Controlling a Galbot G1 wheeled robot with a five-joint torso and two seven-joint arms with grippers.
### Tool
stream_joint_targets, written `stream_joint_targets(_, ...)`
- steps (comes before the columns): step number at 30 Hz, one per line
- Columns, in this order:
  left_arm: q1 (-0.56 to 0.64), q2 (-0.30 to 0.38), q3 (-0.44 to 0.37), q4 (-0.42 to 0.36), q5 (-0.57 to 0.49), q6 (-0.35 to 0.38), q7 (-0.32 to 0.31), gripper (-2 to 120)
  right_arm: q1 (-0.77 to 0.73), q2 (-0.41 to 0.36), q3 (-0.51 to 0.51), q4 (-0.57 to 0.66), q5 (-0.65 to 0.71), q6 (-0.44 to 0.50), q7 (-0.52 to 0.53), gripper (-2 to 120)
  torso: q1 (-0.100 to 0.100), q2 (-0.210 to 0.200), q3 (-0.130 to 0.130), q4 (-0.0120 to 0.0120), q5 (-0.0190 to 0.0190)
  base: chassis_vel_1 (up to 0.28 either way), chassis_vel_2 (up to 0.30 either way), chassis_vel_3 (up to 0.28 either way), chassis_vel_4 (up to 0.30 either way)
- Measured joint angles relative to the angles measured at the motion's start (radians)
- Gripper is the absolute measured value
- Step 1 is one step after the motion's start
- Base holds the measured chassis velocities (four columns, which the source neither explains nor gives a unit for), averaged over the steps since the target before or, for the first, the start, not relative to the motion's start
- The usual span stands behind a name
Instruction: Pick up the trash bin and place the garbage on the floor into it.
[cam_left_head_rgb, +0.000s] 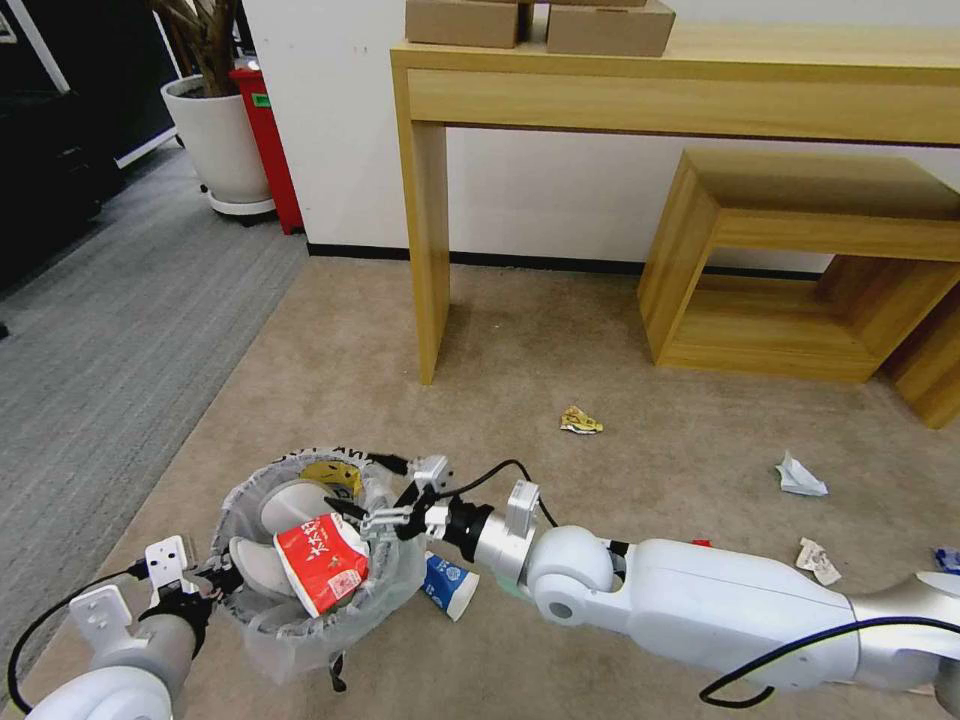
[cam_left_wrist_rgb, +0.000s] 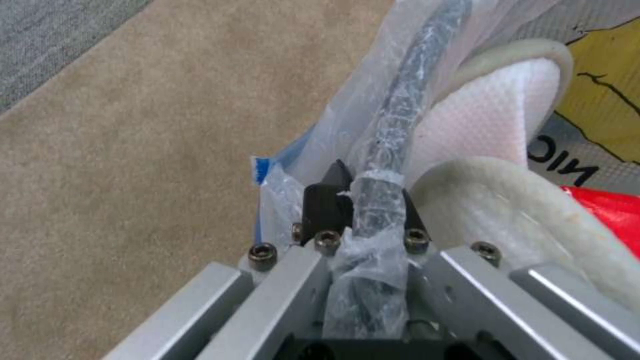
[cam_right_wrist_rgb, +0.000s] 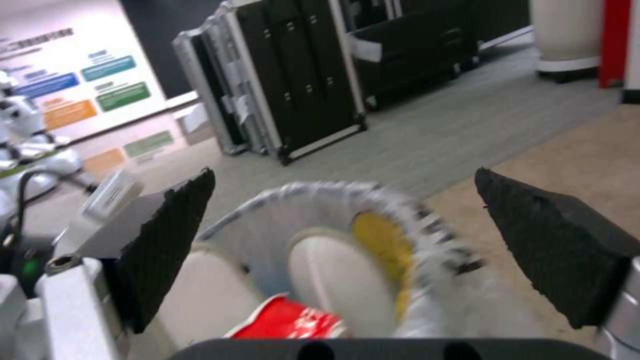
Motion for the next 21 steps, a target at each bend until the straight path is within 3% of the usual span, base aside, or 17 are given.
stream_joint_targets(11, -0.018, 0.013, -0.001, 0.029, -0.001, -0.001, 0.001, 1, -0.022, -0.127, 0.091, 0.039, 0.068, -0.138, 0.033, 100, 0.0, 0.0, 0.0, -0.0002, 0.0001, 0.0, 0.0, 0.0, 0.0)
stream_joint_targets(21, -0.032, 0.007, 0.004, 0.047, 0.001, -0.003, 0.001, 1, -0.038, -0.196, 0.066, 0.099, 0.146, -0.354, 0.207, 100, 0.0, 0.0, 0.0, -0.0001, 0.0002, 0.0, 0.0, 0.0, 0.0)
